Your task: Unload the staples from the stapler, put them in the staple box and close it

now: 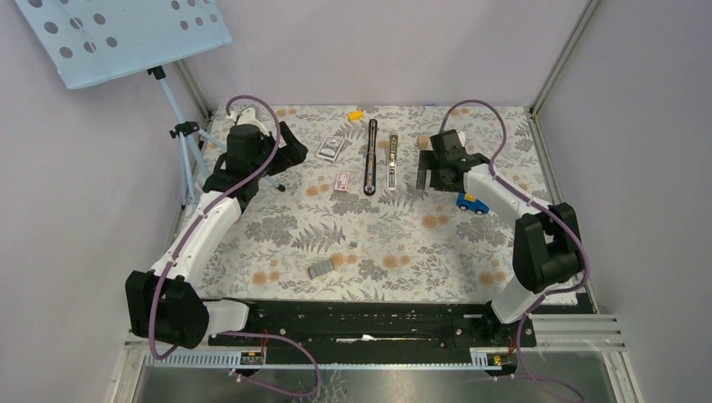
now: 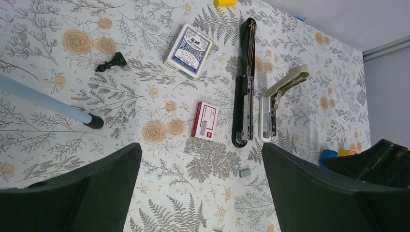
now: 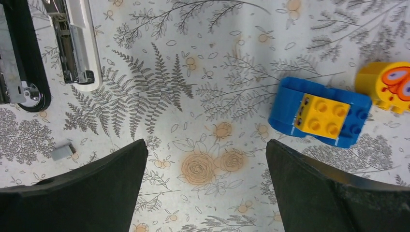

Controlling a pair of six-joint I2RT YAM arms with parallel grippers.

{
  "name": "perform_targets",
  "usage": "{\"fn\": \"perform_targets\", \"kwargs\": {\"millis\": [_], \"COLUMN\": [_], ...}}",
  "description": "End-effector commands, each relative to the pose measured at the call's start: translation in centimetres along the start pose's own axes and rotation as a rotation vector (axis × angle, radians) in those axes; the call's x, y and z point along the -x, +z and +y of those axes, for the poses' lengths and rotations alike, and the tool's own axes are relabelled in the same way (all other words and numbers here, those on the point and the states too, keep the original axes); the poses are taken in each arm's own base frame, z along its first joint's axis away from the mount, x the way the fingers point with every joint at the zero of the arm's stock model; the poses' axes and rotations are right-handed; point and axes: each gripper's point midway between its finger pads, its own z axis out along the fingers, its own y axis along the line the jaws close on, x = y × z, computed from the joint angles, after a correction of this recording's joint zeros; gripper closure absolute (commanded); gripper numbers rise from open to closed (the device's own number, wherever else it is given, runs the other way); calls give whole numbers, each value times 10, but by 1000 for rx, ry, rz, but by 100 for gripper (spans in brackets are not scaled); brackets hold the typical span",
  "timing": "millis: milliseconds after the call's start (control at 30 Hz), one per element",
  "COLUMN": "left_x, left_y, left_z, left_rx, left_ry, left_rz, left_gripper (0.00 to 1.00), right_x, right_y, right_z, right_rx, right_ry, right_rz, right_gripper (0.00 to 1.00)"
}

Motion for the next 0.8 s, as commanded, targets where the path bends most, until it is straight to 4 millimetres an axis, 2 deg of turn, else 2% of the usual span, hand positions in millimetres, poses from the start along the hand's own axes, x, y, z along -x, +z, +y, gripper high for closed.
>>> {"fn": "perform_targets", "kwargs": {"millis": [0,100,300,500,600,700,767], "left_x": [16,6,-19,-52,-77,-118,-141], "left_y": [2,6,12,15,12,3,-3], "left_z": [-4,-1,3,2,-2,-1,7], "left_rx": [8,10,-1,14,40,78,119], "left_ry": [16,-8,-16,-16,-16,-10,-25], "left_rz": [-26,1,69,147,202,293,337], "left_gripper": [1,1,1,1,2,5,6], "right_x": [29,28,23,22,16,9,5], "right_y": [-31,-38,-50,-58,-61,-62,-61], "right_z": [-14,-10,21,32,40,45,46], "right_rx": [-22,26,234,322,369,402,414], "right_ry": [79,78,71,68,43,30,28], "right_rz": [-140,-149,-157,-192,-158,-131,-115], "right_gripper": [0,0,0,0,0,0,0]}}
